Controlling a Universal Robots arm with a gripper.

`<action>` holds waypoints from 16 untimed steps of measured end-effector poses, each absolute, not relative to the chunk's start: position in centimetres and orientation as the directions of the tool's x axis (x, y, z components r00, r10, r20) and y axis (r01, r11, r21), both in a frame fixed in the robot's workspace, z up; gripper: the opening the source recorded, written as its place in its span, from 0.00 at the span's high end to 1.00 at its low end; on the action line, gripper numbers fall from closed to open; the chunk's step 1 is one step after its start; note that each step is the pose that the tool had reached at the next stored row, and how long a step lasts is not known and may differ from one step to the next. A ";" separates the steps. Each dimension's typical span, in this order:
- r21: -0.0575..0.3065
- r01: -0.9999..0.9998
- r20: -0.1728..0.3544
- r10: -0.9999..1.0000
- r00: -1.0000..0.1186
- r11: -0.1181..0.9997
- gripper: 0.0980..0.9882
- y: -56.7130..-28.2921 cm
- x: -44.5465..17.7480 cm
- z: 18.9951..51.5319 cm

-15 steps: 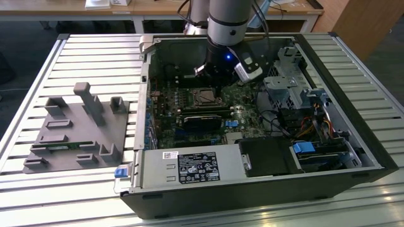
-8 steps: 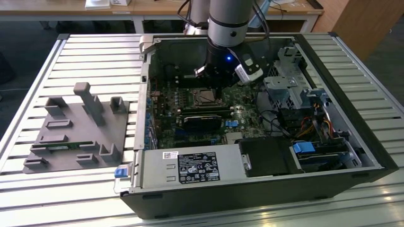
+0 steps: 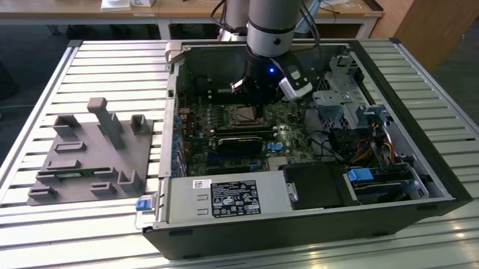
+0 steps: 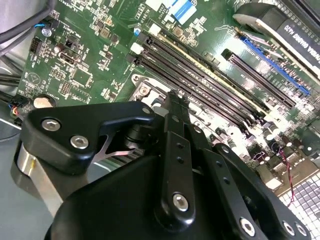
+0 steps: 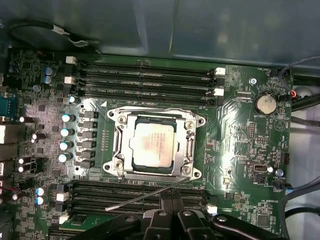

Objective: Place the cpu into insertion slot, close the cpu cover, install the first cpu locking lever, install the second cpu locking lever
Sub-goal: 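Install the second cpu locking lever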

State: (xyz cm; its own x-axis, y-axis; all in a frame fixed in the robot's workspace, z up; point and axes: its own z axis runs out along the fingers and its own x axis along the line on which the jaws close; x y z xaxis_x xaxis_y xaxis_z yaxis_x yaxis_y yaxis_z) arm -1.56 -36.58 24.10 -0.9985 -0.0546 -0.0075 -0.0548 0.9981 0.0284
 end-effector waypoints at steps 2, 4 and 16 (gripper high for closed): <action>0.032 -0.055 -0.004 -0.054 -0.999 0.998 0.99 -36.7 -1.6 24.1; 0.037 -0.054 0.001 -0.055 -0.999 0.998 0.99 -36.7 -1.6 24.1; 0.039 -0.054 0.006 -0.055 -0.998 0.998 0.99 -36.9 -1.6 24.1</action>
State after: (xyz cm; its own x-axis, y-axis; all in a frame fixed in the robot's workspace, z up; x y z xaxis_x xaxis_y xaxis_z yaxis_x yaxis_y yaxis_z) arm -1.56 -36.92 24.05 -0.9985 -0.0545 0.0059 -0.0542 0.9978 0.0393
